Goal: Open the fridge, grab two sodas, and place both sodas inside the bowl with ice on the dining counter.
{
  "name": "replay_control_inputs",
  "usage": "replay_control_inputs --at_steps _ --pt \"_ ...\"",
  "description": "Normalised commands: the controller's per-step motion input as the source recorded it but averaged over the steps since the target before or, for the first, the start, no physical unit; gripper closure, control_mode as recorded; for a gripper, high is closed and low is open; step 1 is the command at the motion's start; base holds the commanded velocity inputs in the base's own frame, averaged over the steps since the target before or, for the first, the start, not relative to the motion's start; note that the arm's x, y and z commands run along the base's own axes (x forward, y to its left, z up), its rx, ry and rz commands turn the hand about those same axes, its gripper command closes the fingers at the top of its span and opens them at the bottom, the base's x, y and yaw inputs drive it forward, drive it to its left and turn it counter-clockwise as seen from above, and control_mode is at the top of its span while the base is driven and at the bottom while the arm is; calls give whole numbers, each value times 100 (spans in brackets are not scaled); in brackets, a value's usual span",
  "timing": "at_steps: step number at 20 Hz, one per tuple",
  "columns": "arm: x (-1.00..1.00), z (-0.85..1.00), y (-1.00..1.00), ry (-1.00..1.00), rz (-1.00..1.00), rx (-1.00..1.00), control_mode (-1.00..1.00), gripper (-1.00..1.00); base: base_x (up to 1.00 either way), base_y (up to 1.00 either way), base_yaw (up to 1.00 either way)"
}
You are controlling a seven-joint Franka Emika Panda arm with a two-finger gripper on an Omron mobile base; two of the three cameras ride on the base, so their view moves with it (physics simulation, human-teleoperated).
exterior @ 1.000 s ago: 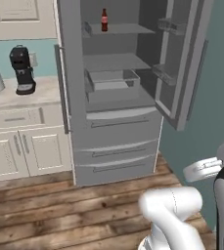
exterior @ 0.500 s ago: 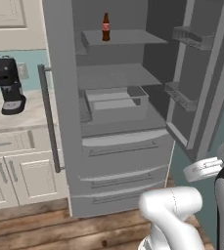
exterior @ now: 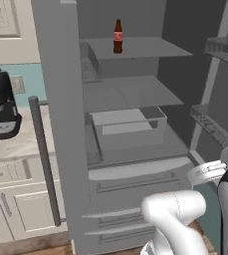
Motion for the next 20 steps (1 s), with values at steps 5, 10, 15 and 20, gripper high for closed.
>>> replay_control_inputs --at_steps 5,10,15,20 --pt "0 0 0 0 0 0 100 -100 85 -27 4" --pt "0 0 0 0 0 0 100 -100 80 -42 1" --pt "0 0 0 0 0 0 100 -100 81 -37 0" --pt "0 0 0 0 0 0 100 -100 90 -17 0"
